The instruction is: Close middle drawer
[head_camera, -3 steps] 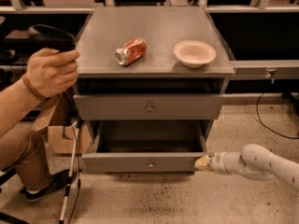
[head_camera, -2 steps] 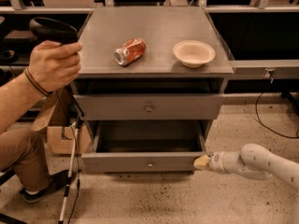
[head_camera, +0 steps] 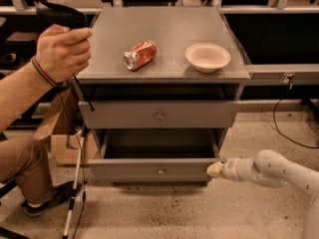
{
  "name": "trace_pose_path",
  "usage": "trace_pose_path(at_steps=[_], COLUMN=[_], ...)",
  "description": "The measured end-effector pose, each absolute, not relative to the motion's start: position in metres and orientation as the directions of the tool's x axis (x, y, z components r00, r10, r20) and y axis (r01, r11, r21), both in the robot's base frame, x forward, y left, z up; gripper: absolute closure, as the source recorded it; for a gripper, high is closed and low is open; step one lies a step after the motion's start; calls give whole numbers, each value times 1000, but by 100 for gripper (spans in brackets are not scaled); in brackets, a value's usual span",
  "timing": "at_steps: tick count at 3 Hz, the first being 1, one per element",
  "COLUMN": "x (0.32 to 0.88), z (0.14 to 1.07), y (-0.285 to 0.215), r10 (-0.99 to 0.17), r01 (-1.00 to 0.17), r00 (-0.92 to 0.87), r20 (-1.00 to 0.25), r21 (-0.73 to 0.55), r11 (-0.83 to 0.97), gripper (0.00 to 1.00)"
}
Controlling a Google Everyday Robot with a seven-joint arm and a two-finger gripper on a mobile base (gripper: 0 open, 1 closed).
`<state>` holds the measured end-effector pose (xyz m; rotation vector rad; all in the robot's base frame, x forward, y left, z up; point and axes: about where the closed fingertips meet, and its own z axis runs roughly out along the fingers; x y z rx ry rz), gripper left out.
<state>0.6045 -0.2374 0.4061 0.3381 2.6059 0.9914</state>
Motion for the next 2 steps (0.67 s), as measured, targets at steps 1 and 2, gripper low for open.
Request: trace_pose_path(at_steps=[1, 2], x=[616, 629], z=[391, 388], y=[-240, -240], r10=[367, 385], r01=[151, 167], r00=[-910, -903], r20=[-194, -190], r21=[670, 670], r11=[727, 724], gripper=[100, 100])
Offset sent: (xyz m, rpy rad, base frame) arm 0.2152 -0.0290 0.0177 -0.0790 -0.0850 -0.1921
